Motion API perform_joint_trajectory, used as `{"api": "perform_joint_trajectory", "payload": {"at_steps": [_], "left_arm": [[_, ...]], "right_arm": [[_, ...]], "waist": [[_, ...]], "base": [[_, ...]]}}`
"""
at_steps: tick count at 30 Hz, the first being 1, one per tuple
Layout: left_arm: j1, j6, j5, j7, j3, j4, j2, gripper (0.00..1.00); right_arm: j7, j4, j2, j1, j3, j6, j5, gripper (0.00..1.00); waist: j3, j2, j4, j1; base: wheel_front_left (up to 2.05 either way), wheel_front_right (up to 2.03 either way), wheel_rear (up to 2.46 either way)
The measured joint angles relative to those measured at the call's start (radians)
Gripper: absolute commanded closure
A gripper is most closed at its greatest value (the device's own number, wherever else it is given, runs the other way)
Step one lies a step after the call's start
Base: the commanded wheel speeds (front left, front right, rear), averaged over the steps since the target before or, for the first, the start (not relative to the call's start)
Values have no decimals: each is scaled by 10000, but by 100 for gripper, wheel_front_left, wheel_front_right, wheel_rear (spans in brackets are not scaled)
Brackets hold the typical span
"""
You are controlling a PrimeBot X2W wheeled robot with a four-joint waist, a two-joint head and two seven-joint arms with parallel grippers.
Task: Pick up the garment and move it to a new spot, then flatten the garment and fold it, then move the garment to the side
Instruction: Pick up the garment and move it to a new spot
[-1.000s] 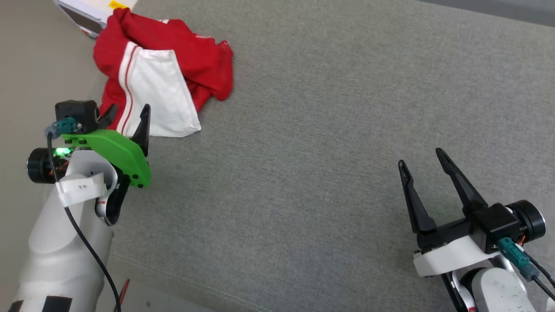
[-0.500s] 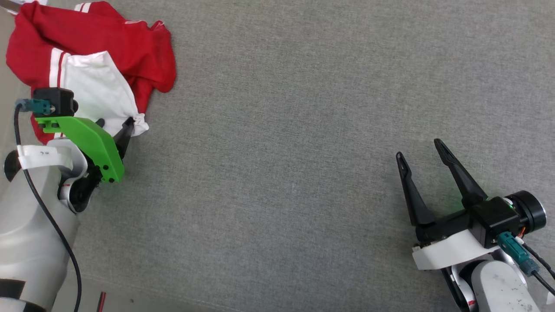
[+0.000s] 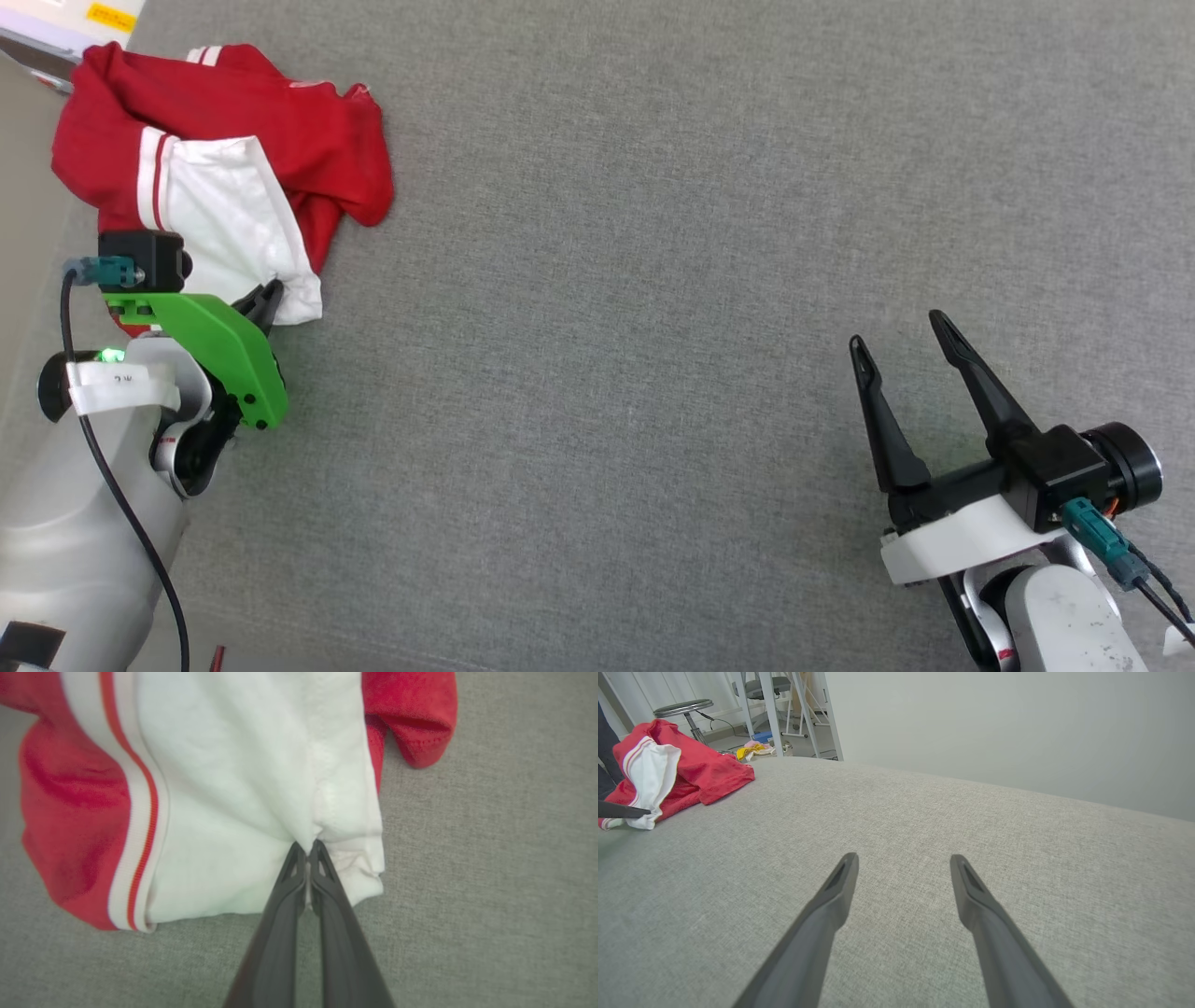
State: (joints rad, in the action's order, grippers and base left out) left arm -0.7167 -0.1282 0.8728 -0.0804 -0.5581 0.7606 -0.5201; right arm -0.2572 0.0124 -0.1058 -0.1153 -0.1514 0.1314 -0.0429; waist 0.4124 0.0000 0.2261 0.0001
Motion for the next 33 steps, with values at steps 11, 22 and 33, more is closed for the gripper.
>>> {"api": "perform_joint_trajectory", "payload": {"at_steps": [11, 22, 33], "left_arm": [[370, 82, -90, 616, -604, -1429, -199, 100], [702, 886, -698, -274, -2061, -4088, 1331, 100], [620, 846, -1091, -213, -3904, -2869, 4460, 100]], "right_arm": [[0, -226, 397, 326, 439, 0, -270, 0], [0, -251, 560, 539, 1051, 0, -426, 0], [0, -142, 564, 467, 1990, 0, -594, 0]], "waist": [[-1501, 0, 100, -1], [-2514, 0, -389, -2], [-2615, 1, -2140, -2]], "base": [[0, 0, 0], [0, 0, 0], [0, 0, 0]]}}
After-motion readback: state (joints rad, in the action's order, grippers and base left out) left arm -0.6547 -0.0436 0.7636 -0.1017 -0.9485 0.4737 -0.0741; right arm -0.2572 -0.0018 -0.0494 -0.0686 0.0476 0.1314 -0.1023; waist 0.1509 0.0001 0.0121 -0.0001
